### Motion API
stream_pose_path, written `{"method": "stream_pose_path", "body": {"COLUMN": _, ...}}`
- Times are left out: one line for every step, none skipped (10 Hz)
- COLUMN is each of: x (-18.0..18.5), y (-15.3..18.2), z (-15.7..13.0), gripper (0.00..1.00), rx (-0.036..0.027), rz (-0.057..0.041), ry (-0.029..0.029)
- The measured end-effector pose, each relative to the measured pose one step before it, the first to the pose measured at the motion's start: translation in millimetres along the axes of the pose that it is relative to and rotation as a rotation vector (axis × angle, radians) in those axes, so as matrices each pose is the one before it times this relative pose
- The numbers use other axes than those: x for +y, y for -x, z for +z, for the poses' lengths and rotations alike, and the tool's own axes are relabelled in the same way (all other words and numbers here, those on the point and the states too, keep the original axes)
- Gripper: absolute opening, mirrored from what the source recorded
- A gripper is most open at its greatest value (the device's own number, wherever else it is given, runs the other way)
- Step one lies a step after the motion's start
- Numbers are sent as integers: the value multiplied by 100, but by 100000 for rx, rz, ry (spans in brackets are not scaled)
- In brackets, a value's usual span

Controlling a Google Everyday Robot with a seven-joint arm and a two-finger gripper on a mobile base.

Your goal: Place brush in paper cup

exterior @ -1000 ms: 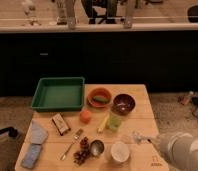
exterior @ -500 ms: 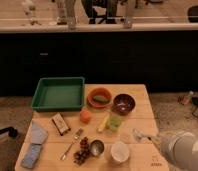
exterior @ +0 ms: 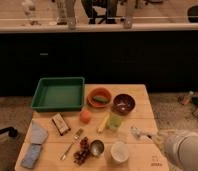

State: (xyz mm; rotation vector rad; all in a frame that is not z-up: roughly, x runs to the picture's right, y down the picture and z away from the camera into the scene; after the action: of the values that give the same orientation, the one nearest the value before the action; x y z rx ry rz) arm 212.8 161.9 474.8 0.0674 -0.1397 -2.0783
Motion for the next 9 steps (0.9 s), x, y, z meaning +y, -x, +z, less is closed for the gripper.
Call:
{"method": "stream_pose_path", "body": {"x": -112, "y": -74, "z": -306, "gripper": 0, "rx": 787, "rz": -865, "ry": -705}}
{"method": "stream_pose_path", "body": {"x": -176, "y": -122, "z": -145, "gripper": 0, "rx": 674, "rz": -966, "ry": -913}}
{"method": "stream_pose_path", "body": {"x": -343, "y": -143, "z": -135, "gripper": 0, "rx": 805, "rz": -1855, "ry": -1702}}
{"method": "stream_pose_path", "body": {"x": -516, "y": -46, "z": -247, "gripper": 0, "rx": 839, "rz": -2426, "ry": -2217}}
{"method": "stream_pose_path", "body": {"x": -370, "y": 137, "z": -251, "gripper": 0, "rx": 565, "rz": -1400, "ry": -1520}}
{"method": "stream_pose_path", "body": {"x": -382, "y": 204, "z": -295, "gripper": 0, "rx": 448, "rz": -1249, "ry": -1349}}
{"method": "stream_pose_path", "body": {"x": -330, "y": 161, "z": -254, "gripper": 0, "rx": 353, "rz": -1107, "ry": -1095}}
{"method": "stream_pose_path", "body": {"x": -243, "y": 232, "z": -319, "gripper": 0, "rx": 245, "rz": -953, "ry": -754}}
{"method": "stream_pose_path", "body": {"x": -208, "y": 11, "z": -136, "gripper": 0, "rx": 276, "rz": -923, "ry": -745}}
